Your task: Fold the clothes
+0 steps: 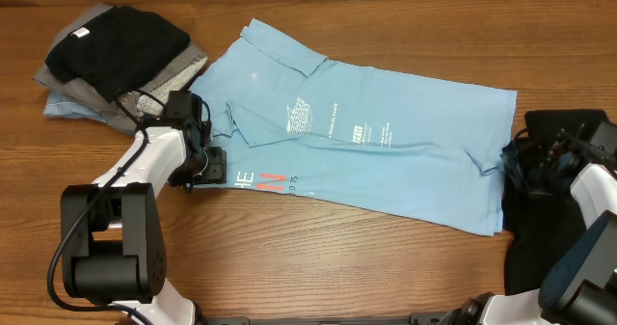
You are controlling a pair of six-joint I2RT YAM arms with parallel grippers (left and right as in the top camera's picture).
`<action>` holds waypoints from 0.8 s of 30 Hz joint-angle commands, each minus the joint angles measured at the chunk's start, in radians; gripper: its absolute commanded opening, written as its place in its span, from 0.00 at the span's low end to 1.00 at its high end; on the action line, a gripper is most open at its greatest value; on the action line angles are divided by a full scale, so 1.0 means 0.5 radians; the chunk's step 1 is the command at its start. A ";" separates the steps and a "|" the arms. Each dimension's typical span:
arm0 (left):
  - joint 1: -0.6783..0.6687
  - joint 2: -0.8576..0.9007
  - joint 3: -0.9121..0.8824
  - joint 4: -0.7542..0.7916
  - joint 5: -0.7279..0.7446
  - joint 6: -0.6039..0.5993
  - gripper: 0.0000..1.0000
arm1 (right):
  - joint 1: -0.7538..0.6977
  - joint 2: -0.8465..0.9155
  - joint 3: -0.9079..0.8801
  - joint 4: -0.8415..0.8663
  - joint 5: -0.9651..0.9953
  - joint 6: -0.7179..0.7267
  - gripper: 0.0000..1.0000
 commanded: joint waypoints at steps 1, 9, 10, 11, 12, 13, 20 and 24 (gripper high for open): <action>0.040 0.076 -0.098 -0.050 -0.084 -0.021 0.68 | -0.014 -0.010 0.053 0.002 -0.352 -0.143 0.23; 0.040 0.076 -0.098 -0.054 -0.083 -0.021 0.68 | 0.193 -0.009 -0.025 -0.523 0.144 -0.066 0.44; 0.040 0.076 -0.098 -0.054 -0.083 -0.021 0.68 | 0.213 -0.009 -0.055 -0.481 0.156 -0.040 0.44; 0.040 0.076 -0.098 -0.053 -0.082 -0.021 0.68 | 0.228 -0.009 -0.089 -0.404 0.151 -0.025 0.44; 0.040 0.076 -0.098 -0.053 -0.082 -0.022 0.69 | 0.241 -0.009 -0.123 -0.306 0.149 -0.004 0.44; 0.040 0.076 -0.098 -0.051 -0.082 -0.022 0.69 | 0.249 -0.009 -0.155 -0.198 0.150 -0.002 0.44; 0.040 0.076 -0.098 -0.062 -0.082 -0.021 0.71 | 0.245 -0.005 -0.216 0.115 0.166 0.134 0.39; 0.040 0.076 -0.098 -0.061 -0.082 -0.021 0.71 | 0.230 -0.005 -0.216 0.197 0.245 0.170 0.13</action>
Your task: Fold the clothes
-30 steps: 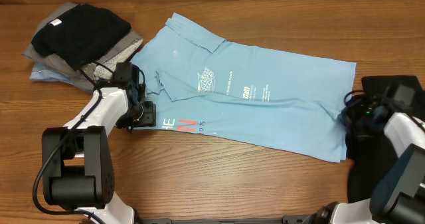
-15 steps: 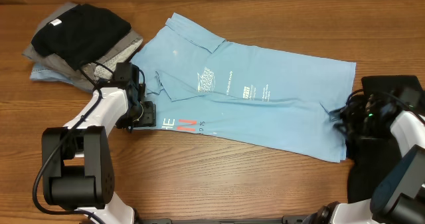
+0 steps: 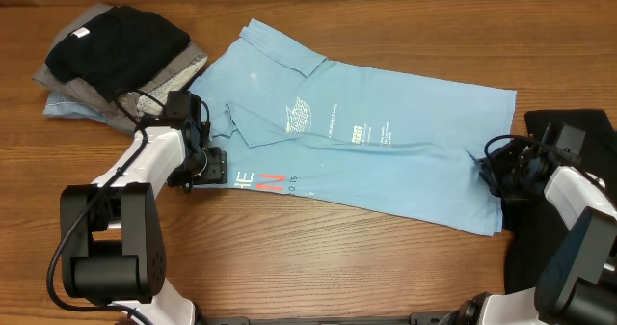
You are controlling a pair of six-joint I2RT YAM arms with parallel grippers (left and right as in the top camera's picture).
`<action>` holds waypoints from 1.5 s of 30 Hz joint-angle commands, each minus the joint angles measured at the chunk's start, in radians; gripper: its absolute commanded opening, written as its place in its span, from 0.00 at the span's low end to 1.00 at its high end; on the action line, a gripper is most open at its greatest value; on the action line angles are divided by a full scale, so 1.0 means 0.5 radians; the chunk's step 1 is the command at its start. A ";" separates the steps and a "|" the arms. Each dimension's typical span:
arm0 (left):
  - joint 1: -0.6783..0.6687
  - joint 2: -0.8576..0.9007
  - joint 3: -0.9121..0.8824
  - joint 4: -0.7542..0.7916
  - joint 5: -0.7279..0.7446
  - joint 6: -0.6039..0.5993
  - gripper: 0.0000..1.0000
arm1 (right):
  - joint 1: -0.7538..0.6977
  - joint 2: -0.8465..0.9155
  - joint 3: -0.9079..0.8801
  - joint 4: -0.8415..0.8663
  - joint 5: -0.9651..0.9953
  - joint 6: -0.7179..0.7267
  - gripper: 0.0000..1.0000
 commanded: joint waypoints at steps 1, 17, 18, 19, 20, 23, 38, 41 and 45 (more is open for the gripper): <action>0.031 0.076 -0.098 -0.053 -0.079 -0.021 0.71 | -0.029 -0.005 -0.011 0.092 0.063 0.060 0.11; 0.031 0.075 -0.094 -0.053 -0.069 -0.021 0.71 | -0.318 -0.006 0.099 0.157 -0.497 -0.067 0.54; 0.031 0.075 -0.086 -0.062 -0.063 -0.021 0.71 | -0.323 -0.010 0.101 0.140 -0.562 -0.079 0.54; 0.031 0.075 -0.072 -0.080 -0.055 -0.021 0.70 | -0.323 -0.017 0.101 0.117 -0.613 -0.092 0.54; 0.031 0.074 -0.049 -0.112 -0.040 -0.021 0.69 | -0.323 -0.024 0.101 0.086 -0.654 -0.110 0.54; 0.031 0.074 0.089 -0.295 0.082 -0.015 0.68 | -0.318 -0.067 0.101 -0.033 -0.729 -0.166 0.54; -0.172 0.099 0.653 -0.338 0.524 0.227 0.82 | -0.163 -0.233 0.101 -0.553 -0.730 -0.490 0.53; -0.244 0.160 0.589 -0.230 0.524 0.225 0.78 | -0.129 -0.233 0.101 -0.552 -0.728 -0.490 0.53; -0.321 0.292 0.571 -0.121 0.448 0.203 0.70 | -0.106 -0.232 0.101 -0.545 -0.680 -0.489 0.53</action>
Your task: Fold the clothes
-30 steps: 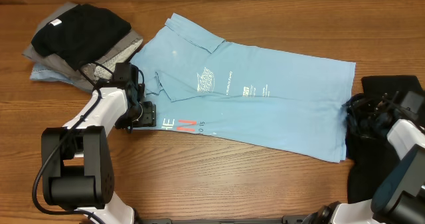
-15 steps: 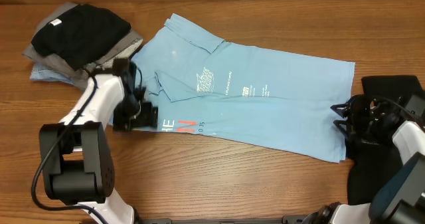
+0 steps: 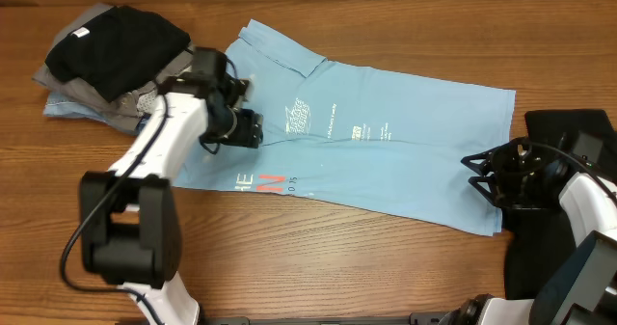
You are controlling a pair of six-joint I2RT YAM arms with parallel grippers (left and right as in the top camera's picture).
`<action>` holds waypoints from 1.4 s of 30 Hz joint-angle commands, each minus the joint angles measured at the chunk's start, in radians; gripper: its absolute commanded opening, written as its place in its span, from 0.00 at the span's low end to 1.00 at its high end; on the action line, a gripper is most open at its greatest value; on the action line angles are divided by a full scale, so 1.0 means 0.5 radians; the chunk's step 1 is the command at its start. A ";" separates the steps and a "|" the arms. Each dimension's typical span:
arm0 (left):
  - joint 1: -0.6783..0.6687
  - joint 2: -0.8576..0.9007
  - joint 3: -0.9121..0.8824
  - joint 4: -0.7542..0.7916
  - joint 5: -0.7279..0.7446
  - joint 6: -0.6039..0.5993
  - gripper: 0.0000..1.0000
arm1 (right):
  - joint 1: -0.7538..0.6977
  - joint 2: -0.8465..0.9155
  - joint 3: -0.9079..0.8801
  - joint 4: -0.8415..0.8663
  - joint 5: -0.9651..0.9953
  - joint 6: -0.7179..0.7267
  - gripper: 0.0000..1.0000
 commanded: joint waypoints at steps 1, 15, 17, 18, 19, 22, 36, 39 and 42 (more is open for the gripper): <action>-0.043 0.140 -0.042 0.061 -0.039 0.014 0.70 | 0.020 -0.040 0.043 0.010 0.021 -0.030 0.53; -0.059 0.222 -0.042 0.153 -0.106 -0.087 0.31 | 0.019 -0.040 0.043 -0.005 0.050 -0.030 0.53; -0.059 0.221 -0.040 0.151 -0.071 -0.091 0.26 | 0.019 -0.040 0.043 -0.005 0.050 -0.030 0.53; -0.059 0.221 -0.040 0.150 -0.073 -0.091 0.24 | 0.019 -0.040 0.043 -0.005 0.050 -0.030 0.53; -0.059 0.221 -0.040 0.151 -0.073 -0.091 0.24 | 0.019 -0.040 0.043 -0.005 0.050 -0.030 0.53; -0.059 0.220 -0.030 0.145 -0.072 -0.127 0.20 | 0.019 -0.040 0.043 -0.006 0.050 -0.030 0.53; -0.060 0.220 0.246 0.156 0.055 -0.279 0.09 | 0.019 -0.040 0.043 -0.006 0.087 -0.031 0.53; -0.066 0.224 0.248 0.237 0.054 -0.279 0.14 | 0.019 -0.040 0.043 -0.005 0.087 -0.031 0.53; -0.077 0.233 0.246 0.308 0.064 -0.295 0.18 | 0.019 -0.040 0.043 -0.006 0.087 -0.031 0.53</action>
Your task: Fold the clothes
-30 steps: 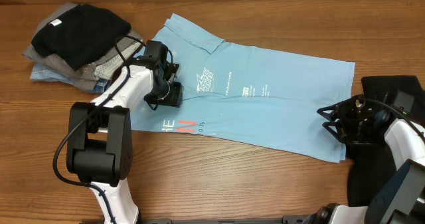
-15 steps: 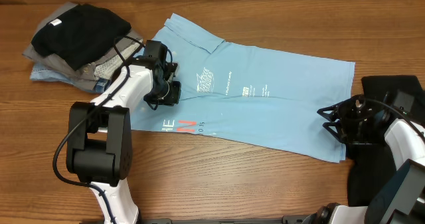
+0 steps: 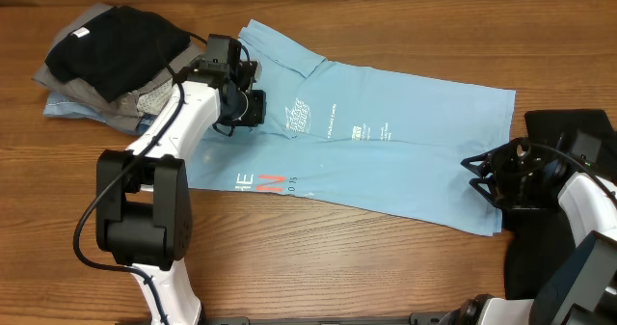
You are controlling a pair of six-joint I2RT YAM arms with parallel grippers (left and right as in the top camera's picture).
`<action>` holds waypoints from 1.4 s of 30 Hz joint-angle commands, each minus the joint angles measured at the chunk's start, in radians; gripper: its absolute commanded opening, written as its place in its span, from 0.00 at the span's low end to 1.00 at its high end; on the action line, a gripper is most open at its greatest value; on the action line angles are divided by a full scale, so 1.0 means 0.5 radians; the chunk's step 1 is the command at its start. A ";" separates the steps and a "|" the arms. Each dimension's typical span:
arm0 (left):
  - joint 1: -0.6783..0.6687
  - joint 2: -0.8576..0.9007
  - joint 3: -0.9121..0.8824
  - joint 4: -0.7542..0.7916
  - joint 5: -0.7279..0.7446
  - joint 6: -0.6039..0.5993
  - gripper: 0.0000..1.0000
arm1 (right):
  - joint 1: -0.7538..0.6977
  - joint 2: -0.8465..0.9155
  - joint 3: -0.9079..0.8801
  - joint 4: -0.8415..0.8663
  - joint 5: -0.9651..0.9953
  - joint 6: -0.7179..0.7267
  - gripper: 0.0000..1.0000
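A light blue T-shirt [image 3: 386, 151] with printed logos lies spread flat across the wooden table. My left gripper [image 3: 251, 105] is low over the shirt's upper left part, next to the small chest print. Its jaws are hidden from above, so whether it holds cloth is unclear. At the shirt's lower right edge my right gripper [image 3: 475, 175] is open, its fingers spread toward the hem.
A stack of folded clothes [image 3: 111, 55], black on top of grey and blue, sits at the back left. A black garment [image 3: 569, 132] lies at the right edge under my right arm. The bare table [image 3: 337, 257] runs along the front.
My left gripper has moved a little farther back on the shirt, from beside the chest print's lower left to its upper left. The right gripper stays open at the right hem.
My left gripper rested at the shirt's lower left edge for the first two moments, while the right gripper moved from the black garment to the shirt's right hem. The left gripper then stood inward over the shirt, and the right one was open. Now the left is farther back.
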 commanded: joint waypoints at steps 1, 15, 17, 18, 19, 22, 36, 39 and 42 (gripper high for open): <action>-0.027 0.039 0.037 0.060 0.066 -0.050 0.20 | 0.009 -0.040 0.043 0.002 0.018 -0.017 0.53; -0.026 0.039 0.037 -0.369 -0.426 -0.106 0.52 | 0.009 -0.040 0.043 -0.019 0.018 -0.026 0.54; -0.013 0.039 0.034 -0.468 -0.592 -0.106 0.52 | 0.009 -0.040 0.043 -0.018 0.018 -0.026 0.54; -0.008 0.039 0.023 -0.480 -0.652 -0.101 0.52 | 0.009 -0.040 0.043 -0.018 0.018 -0.029 0.54; -0.003 0.039 0.011 -0.471 -0.678 -0.088 0.53 | 0.009 -0.040 0.043 -0.016 0.018 -0.034 0.54; 0.010 0.040 -0.042 -0.351 -0.700 -0.031 0.53 | 0.009 -0.040 0.043 -0.015 0.018 -0.055 0.54; 0.015 0.041 -0.068 -0.158 -0.751 0.037 0.44 | 0.009 -0.040 0.043 -0.020 0.018 -0.055 0.54; 0.015 0.043 -0.069 -0.163 -0.730 0.044 0.41 | 0.009 -0.040 0.043 -0.021 0.018 -0.054 0.54; 0.015 0.064 -0.072 -0.170 -0.698 0.083 0.42 | 0.009 -0.040 0.043 -0.023 0.018 -0.054 0.54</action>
